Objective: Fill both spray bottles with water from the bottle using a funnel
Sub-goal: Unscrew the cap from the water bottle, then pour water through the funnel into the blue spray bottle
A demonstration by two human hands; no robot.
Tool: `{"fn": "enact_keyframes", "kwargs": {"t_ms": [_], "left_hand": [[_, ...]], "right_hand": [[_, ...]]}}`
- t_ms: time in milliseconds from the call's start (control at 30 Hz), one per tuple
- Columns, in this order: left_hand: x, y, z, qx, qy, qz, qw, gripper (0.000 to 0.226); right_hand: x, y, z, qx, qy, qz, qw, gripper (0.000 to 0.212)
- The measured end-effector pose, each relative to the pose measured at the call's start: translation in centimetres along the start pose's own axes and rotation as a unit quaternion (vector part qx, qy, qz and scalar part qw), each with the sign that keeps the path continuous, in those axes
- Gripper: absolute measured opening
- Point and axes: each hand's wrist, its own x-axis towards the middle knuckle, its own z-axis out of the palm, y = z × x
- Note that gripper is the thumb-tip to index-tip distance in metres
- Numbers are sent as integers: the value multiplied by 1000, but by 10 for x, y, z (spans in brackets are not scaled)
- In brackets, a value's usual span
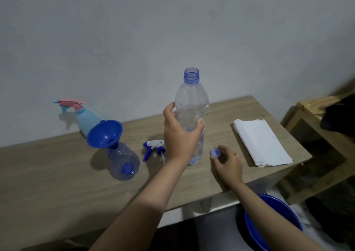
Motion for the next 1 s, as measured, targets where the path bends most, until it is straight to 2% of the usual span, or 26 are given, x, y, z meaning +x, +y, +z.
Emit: {"fn": "enact_keyframes", "kwargs": {"t_ms": [100, 233, 300, 367, 467, 600, 700, 833, 900, 1000], "left_hand": [[-1, 0, -1, 0, -14, -1, 1000, 72], [2, -6, -11, -27, -68, -5, 997, 78], [0, -7, -20, -24, -102, 1, 994, 81], [-2, -6, -30, -5, -105, 12, 994, 81], [1, -2, -57, 47, -60, 42, 996, 76], [9, -14, -111, 121, 68, 81, 987, 71], [14, -33, -150, 169, 122, 21, 978, 86], [14, -50, -178, 156, 78, -94, 980, 112], [12, -54, -180, 135, 56, -121, 982, 116], [13, -57, -179, 105, 48, -141, 983, 104]], "right_hand": [[-2, -15, -5, 62, 38, -24, 997, 49], [-2, -79, -21, 210, 121, -152, 958, 47], [3, -109, -28, 236, 121, -213, 940, 60], [11, -130, -32, 215, 102, -263, 935, 79], [23, -151, -32, 195, 67, -309, 928, 99], [35, -167, -22, 168, 61, -351, 919, 110], [39, -176, -11, 166, 95, -359, 913, 116], [41, -189, 0, 133, 82, -370, 916, 113], [41, -196, 4, 116, 56, -384, 914, 112], [35, -210, 1, 96, 15, -400, 911, 108]]}}
